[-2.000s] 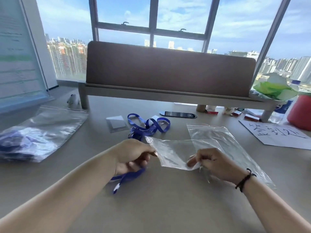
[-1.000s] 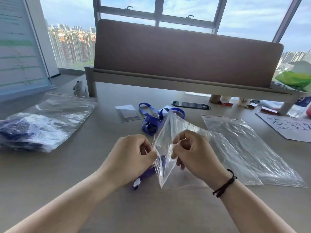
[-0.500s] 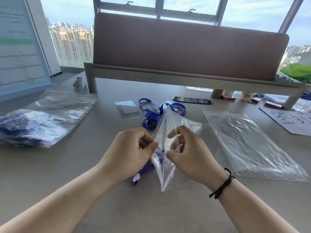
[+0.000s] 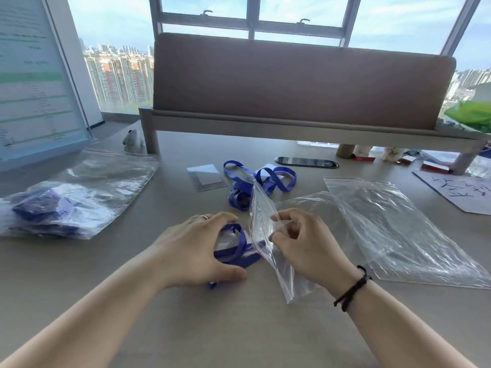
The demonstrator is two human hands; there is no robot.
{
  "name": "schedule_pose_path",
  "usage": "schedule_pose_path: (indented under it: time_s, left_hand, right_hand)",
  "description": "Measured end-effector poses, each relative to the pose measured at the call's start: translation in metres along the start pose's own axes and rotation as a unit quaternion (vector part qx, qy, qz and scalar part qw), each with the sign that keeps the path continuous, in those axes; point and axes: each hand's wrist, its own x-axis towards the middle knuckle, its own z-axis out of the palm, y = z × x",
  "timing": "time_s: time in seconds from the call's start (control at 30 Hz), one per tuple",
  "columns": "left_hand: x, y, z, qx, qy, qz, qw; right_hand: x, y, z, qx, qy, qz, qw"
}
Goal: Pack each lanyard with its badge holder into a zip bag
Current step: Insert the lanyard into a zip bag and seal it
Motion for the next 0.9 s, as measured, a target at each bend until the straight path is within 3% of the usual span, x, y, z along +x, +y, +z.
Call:
schedule_pose_path:
  time_s: [0.3, 0.5, 0.6, 0.73, 0.9]
  left_hand:
    - [0.009, -0.014, 0.009, -0.023, 0.048, 0.013, 0.998]
    - [0.009, -0.006, 0.022, 0.039, 0.063, 0.057, 0.996]
    - [0.009, 0.0, 0.028, 0.066, 0.033, 0.069, 0.995]
    - [0.006, 0.004, 0.029, 0.119, -0.07, 0.041, 0.99]
    - [0.01, 0.0, 0.023, 0.143, -0.053, 0.06, 0.986]
  right_hand:
    - [0.005, 0.003, -0.005, 0.015, 0.007, 0.046, 0.999]
    - [0.001, 0.002, 0.0, 0.002, -0.016, 0.031, 0.999]
    - [-0.001, 0.001, 0.001, -0.009, -0.021, 0.019, 1.0]
    - [0.0, 0.003, 0.0, -0.028, -0.026, 0.015, 0.999]
    - [0.001, 0.004, 0.0, -0.024, -0.02, 0.022, 0.999]
